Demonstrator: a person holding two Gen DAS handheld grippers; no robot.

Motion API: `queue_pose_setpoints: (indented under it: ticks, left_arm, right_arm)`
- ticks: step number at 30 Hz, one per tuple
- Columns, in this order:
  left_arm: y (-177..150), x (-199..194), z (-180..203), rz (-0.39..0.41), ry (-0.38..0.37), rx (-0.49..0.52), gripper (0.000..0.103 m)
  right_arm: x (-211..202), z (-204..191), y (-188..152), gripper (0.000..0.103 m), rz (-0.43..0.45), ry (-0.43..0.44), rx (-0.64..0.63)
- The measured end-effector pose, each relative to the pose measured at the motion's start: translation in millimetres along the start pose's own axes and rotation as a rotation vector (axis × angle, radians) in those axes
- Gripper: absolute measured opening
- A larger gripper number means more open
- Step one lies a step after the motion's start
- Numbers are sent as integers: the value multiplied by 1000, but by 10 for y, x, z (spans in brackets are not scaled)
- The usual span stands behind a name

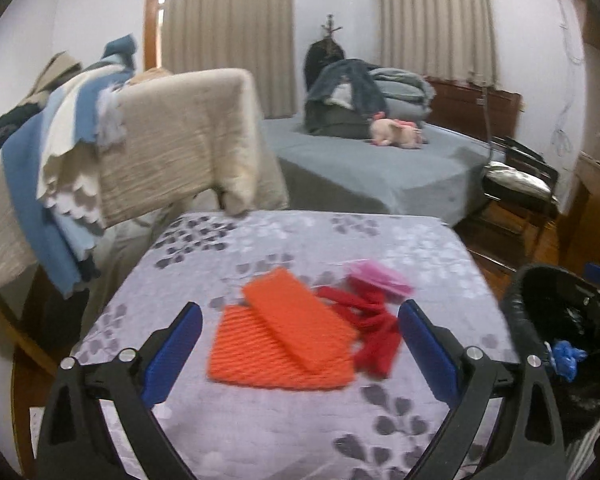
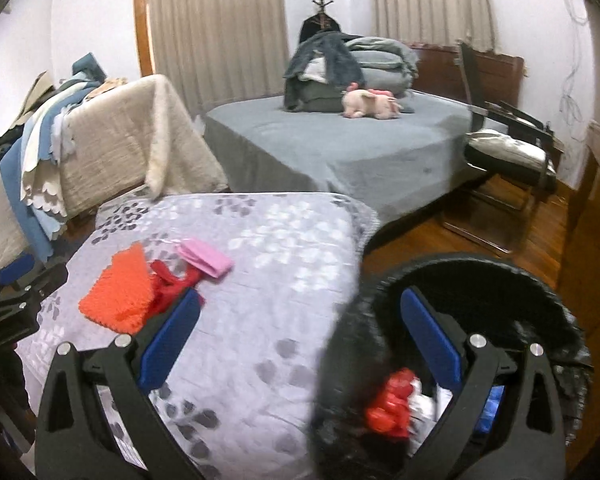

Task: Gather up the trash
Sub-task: 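Move both open grippers back over the orange mesh and red glove, then grasp the red glove with the right gripper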

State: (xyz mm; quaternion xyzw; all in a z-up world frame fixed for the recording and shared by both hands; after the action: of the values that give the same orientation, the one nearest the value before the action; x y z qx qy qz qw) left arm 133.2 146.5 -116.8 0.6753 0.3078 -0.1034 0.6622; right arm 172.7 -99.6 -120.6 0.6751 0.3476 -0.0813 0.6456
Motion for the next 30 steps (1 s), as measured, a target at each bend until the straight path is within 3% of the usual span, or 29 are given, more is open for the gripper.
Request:
queue_pose_setpoints:
  ticks: [9, 21, 28, 30]
  left_arm:
    - [-139, 333, -415, -48, 71, -37, 92]
    - [-309, 611, -641, -102, 90, -48, 87]
    - [-370, 686, -658, -121, 83, -57, 84]
    - [-378, 704, -653, -125, 80, -58, 84]
  right_arm:
    - [649, -490, -49, 97, -42, 54, -42]
    - [1420, -794, -229, 97, -155, 50, -42]
    - [1653, -878, -309, 78, -229, 71, -60]
    - [1707, -894, -348, 68, -259, 94, -59]
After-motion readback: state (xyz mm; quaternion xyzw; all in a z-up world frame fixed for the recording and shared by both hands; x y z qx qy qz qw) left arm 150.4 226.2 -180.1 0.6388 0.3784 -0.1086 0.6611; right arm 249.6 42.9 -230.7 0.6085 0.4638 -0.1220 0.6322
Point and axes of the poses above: each gripper's, at about its wrist camera, not at the fingertips, and x roughly the way its jaws point, z to its right, y to its top, the point moved 2 cm from there along x, roughly the way its jaws point, and after that the axes turned 10 degrees about y, right-handed, at the moved point
